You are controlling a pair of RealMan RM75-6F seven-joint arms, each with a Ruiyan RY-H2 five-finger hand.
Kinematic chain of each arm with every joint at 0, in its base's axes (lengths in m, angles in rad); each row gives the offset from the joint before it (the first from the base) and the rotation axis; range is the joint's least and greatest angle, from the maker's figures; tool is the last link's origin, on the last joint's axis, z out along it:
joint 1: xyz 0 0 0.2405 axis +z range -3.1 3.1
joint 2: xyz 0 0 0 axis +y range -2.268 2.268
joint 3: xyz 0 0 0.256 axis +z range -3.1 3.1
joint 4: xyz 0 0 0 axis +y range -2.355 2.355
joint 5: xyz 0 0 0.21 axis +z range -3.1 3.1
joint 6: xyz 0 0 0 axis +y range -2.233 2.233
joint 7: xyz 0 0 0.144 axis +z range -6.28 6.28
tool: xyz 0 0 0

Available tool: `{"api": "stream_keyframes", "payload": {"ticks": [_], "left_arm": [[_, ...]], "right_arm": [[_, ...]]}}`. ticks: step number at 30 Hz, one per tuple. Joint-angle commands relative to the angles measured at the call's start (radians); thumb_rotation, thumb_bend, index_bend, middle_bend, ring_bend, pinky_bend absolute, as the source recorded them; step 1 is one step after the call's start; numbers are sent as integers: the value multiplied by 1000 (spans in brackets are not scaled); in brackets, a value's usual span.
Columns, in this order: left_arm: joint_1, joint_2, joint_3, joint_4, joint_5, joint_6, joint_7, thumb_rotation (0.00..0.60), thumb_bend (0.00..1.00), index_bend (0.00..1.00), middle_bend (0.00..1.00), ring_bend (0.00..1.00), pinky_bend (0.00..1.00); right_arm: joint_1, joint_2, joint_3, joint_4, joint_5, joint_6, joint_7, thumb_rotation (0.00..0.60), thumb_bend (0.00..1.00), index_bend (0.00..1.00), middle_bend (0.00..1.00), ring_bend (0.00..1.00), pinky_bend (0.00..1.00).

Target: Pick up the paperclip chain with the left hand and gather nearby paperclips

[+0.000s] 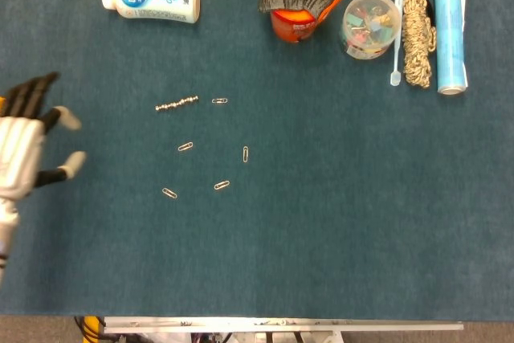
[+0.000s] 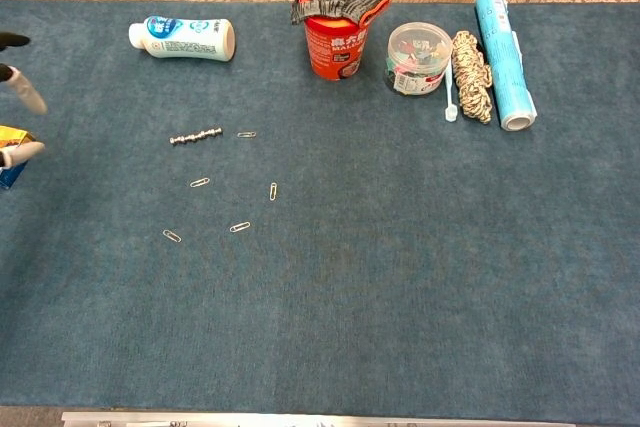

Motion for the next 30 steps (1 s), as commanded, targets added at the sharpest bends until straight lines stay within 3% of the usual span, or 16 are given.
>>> {"api": "stream_keyframes", "payload": {"ticks": [1, 7, 16, 22, 30], "left_arm": [[-84, -56, -34, -2, -48, -116, 45, 600, 191, 427, 90, 82, 102], [-185, -86, -77, -8, -158, -269, 76, 600, 189, 435, 80, 76, 101], [-292, -126, -123, 2, -330, -368, 170, 600, 190, 433, 0, 15, 101], [-358, -166, -133, 32, -473, -385, 271, 600, 189, 431, 0, 0, 74], [-419, -242, -141, 77, -620, -323, 392, 600, 189, 439, 0, 0, 24]], "right_arm": [[-12, 12, 5, -9, -1, 19, 8, 600, 0, 238, 226, 241, 551], [-17, 19, 9, -9, 5, 23, 16, 600, 0, 238, 226, 241, 551], [-29, 26, 4, -23, 0, 36, 10, 600, 0, 238, 226, 241, 551], [-30, 25, 4, -25, 2, 35, 6, 600, 0, 238, 226, 241, 551], [-26, 23, 4, -20, 3, 22, 6, 600, 0, 238, 226, 241, 551]]}}
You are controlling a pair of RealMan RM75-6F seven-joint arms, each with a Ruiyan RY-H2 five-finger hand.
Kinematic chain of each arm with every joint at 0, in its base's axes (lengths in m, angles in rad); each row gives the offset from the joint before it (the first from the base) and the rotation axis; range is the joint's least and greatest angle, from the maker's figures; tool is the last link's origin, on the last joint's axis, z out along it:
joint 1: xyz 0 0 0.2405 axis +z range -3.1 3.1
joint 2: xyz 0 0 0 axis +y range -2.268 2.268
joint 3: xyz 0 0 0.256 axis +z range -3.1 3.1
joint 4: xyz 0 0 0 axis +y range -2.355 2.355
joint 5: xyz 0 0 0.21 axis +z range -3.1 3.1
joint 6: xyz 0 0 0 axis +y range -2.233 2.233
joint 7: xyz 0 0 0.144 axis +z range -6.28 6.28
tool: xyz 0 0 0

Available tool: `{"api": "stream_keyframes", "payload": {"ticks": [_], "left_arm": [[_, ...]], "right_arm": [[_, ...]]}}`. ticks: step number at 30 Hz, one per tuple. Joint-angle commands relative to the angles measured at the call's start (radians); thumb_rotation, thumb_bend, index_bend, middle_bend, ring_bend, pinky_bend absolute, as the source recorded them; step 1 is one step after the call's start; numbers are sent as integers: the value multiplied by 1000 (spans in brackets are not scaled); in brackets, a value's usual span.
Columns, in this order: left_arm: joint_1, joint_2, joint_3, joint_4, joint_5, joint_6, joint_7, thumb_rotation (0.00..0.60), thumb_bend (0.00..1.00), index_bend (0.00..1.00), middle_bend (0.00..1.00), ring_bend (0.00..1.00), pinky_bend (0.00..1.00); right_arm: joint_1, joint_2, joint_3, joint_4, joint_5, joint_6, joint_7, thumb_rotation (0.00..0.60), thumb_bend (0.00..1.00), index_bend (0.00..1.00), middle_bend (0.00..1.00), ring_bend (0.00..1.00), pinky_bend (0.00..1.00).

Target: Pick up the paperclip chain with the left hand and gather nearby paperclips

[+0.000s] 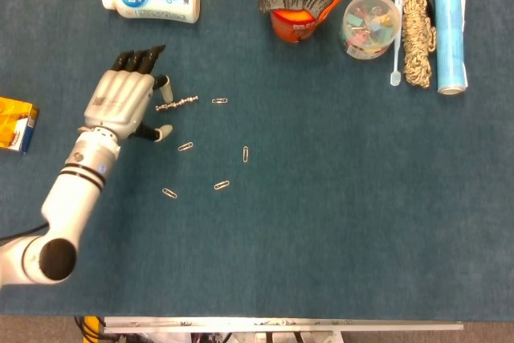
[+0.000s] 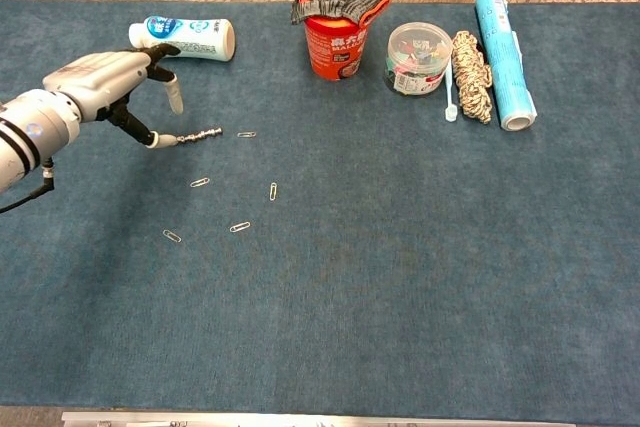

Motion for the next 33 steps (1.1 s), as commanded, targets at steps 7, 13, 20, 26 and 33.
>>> {"api": "stream_keyframes", "payload": {"ticks": [7, 13, 20, 26, 33], "left_arm": [[-79, -99, -12, 78, -169, 67, 126, 600, 189, 465, 0, 0, 20], [-110, -141, -11, 117, -221, 91, 167, 600, 189, 470, 0, 0, 0], [-137, -194, -13, 173, -284, 115, 206, 600, 189, 478, 0, 0, 0], [-159, -230, -18, 196, -339, 145, 256, 600, 189, 478, 0, 0, 0], [-177, -265, -27, 210, -388, 173, 297, 600, 189, 481, 0, 0, 0]], "right_arm": [[-1, 3, 0, 0, -4, -1, 6, 600, 0, 238, 226, 241, 551], [0, 3, 0, 1, -4, -4, 8, 600, 0, 238, 226, 241, 551], [1, 3, -1, 0, -5, -8, 7, 600, 0, 238, 226, 241, 551], [1, 5, -1, 0, -4, -10, 10, 600, 0, 238, 226, 241, 551], [1, 7, -1, -1, -4, -12, 12, 600, 0, 238, 226, 241, 551]]}}
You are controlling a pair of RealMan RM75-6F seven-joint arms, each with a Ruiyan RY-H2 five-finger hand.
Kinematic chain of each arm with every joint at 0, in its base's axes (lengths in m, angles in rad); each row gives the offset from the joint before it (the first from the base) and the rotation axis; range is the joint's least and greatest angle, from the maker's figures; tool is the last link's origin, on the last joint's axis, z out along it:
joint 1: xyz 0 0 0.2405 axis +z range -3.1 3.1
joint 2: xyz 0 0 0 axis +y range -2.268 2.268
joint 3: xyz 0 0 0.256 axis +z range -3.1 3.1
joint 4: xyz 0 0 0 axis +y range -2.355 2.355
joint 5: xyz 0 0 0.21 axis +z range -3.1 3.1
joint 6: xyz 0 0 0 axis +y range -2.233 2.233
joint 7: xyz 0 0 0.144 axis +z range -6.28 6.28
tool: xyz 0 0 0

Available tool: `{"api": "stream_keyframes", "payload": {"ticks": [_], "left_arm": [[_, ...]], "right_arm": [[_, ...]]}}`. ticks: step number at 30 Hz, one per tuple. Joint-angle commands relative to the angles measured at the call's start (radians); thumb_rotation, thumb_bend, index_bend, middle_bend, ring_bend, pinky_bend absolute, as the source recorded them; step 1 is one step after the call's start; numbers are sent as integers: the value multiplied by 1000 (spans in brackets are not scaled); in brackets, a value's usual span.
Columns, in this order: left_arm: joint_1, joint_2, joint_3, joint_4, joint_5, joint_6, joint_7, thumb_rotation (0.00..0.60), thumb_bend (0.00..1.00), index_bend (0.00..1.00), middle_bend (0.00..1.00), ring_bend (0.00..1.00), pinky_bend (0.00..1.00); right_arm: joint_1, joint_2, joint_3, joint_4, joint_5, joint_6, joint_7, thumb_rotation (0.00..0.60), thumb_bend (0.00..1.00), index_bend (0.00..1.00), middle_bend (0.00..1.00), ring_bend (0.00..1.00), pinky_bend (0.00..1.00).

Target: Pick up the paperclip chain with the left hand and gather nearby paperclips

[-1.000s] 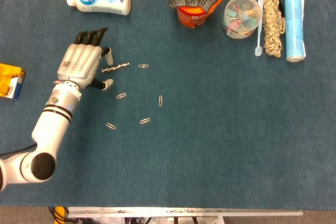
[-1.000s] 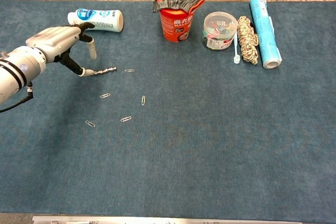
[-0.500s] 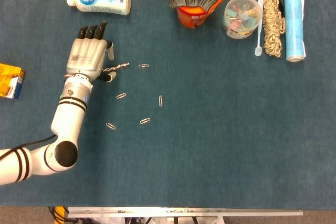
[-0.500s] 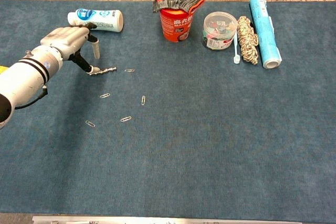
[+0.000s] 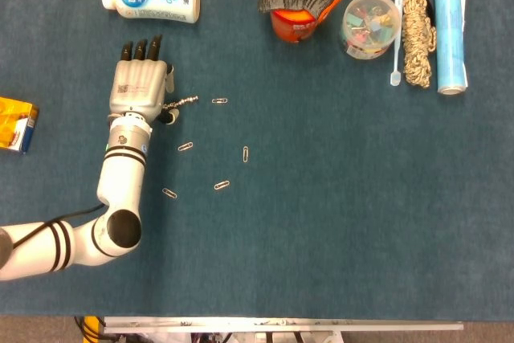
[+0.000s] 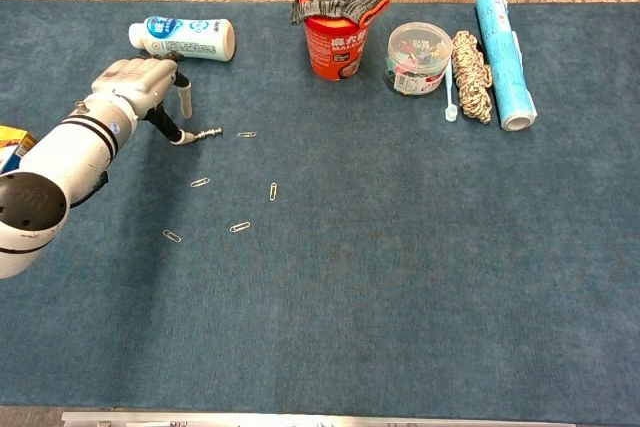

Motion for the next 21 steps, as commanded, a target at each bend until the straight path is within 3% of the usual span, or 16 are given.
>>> {"api": "stream_keyframes", "payload": {"ticks": [1, 21], "left_arm": [[-7, -15, -6, 5, -19, 15, 14, 600, 189, 482, 0, 0, 0], [-36, -94, -36, 38, -61, 58, 54, 600, 190, 500, 0, 0, 0]], "right_arm": [[0, 1, 0, -1, 0, 0, 0, 600, 0, 238, 226, 241, 551], [0, 3, -3, -4, -6, -1, 1, 600, 0, 238, 226, 241, 551]]}}
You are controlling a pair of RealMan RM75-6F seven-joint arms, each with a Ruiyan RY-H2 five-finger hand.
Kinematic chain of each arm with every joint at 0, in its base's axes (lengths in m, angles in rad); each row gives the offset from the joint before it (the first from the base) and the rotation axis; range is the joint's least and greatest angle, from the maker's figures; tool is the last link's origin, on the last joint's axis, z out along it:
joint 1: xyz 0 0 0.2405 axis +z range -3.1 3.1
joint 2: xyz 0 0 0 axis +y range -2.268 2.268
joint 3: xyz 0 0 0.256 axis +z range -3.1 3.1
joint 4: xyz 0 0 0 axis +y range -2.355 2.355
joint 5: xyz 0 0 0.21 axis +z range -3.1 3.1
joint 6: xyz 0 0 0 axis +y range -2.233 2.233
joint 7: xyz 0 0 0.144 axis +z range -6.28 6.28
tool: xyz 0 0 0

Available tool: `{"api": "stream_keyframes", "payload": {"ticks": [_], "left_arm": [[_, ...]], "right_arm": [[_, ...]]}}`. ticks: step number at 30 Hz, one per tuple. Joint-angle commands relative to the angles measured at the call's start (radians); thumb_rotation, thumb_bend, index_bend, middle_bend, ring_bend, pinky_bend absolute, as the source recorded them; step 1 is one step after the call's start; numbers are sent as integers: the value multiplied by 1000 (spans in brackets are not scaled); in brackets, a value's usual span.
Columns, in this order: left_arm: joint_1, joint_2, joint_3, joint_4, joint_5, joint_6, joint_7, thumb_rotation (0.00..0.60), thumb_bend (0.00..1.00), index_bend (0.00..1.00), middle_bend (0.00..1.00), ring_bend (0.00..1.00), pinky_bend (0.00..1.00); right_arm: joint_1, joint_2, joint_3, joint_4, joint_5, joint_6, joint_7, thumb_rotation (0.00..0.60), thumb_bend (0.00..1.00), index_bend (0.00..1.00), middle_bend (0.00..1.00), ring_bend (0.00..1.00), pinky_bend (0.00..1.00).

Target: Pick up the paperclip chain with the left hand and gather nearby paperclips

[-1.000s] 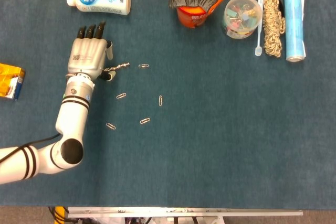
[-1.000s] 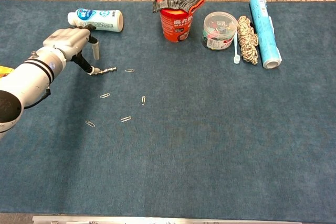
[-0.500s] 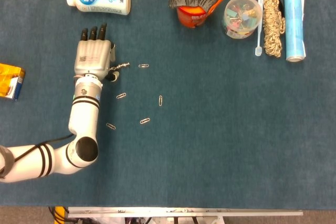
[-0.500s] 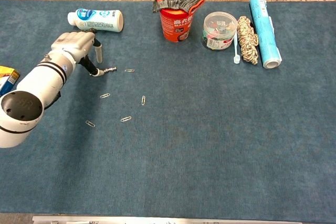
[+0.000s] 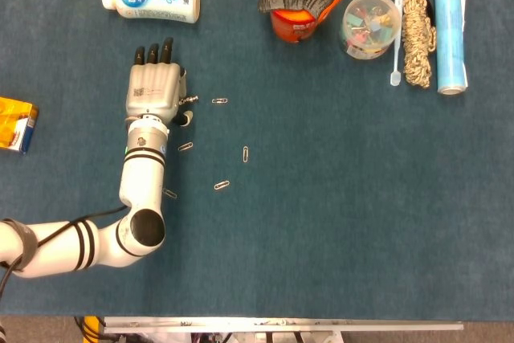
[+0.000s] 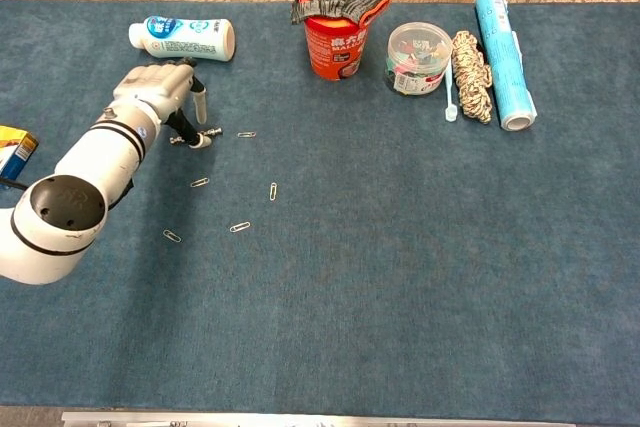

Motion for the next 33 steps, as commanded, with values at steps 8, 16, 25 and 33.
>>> {"api": "stream_keyframes", "payload": {"ticks": [8, 16, 25, 33], "left_arm": [[-11, -34, -3, 47, -6, -3, 23, 600, 190, 500, 0, 0, 0], [-14, -36, -11, 46, -13, -7, 37, 600, 202, 500, 0, 0, 0], [-23, -41, -14, 52, -32, -25, 58, 600, 269, 500, 0, 0, 0], [-30, -52, -15, 70, -36, -32, 64, 600, 269, 500, 0, 0, 0]], "right_arm": [[0, 2, 1, 0, 0, -1, 3, 600, 0, 238, 226, 241, 551], [1, 1, -2, -1, -4, -2, 0, 600, 0, 238, 225, 241, 551], [0, 3, 0, -2, -1, 0, 2, 600, 0, 238, 225, 241, 551], [-1, 5, -1, -2, -3, 1, 4, 600, 0, 238, 226, 241, 551]]}}
